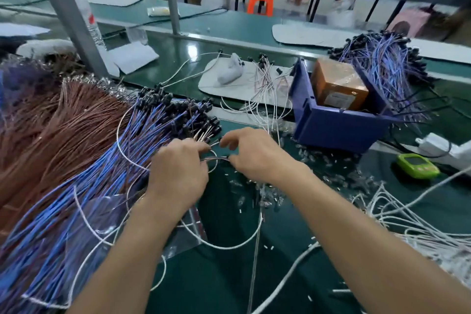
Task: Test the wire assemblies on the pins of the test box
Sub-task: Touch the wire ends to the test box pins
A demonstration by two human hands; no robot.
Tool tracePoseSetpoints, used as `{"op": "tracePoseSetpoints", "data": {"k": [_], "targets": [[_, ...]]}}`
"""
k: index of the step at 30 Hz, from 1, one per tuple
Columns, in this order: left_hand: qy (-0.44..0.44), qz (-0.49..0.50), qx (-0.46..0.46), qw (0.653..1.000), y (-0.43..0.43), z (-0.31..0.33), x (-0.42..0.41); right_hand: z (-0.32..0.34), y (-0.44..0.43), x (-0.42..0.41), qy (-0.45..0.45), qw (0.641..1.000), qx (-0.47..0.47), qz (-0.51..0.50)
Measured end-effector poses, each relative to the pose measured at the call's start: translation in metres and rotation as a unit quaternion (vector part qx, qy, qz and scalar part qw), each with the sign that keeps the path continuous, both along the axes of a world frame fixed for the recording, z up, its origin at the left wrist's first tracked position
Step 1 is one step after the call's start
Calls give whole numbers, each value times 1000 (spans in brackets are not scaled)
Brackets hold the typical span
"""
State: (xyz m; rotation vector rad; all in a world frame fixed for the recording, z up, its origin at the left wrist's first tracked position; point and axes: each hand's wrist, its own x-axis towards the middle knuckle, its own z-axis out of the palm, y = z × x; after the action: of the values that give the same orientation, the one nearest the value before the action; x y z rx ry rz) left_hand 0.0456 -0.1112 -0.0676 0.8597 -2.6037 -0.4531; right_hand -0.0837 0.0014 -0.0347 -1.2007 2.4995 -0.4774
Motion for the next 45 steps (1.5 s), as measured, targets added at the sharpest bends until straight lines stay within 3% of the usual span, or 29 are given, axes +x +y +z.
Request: {"op": "tracePoseSetpoints", "data": {"k": [5,8,13,19,22,28,31,34,37,43,45], "targets": [[19,-69,-16,997,0,-11,5,-1,-10,14,69,997,29,25],[89,-50,26,994,-3,-11,7,4,0,8,44,998,-44,-26],[154,-19,157,975,-6,-7,5,34,27,-5,-90,982,-145,-74],[197,-28,163,966,4,-14,9,63,58,-13,23,929,-340,-141],[161,-35,128,978,7,-12,11,63,74,-15,34,909,-377,-174],[70,-141,-42,987,35,23,10,49,107,-13,-29,929,-325,-175],[77,-158,-127,976,72,46,-23,48,107,-5,-29,930,-329,-159],[146,-207,24,967,94,59,-47,55,116,-6,-38,916,-369,-155],[187,-262,197,926,87,58,-54,63,148,-17,-49,895,-410,-171],[228,-278,310,880,57,60,-50,54,239,-27,-7,836,-443,-323],[237,-261,346,869,51,63,-49,47,250,-21,1,845,-415,-337]]}}
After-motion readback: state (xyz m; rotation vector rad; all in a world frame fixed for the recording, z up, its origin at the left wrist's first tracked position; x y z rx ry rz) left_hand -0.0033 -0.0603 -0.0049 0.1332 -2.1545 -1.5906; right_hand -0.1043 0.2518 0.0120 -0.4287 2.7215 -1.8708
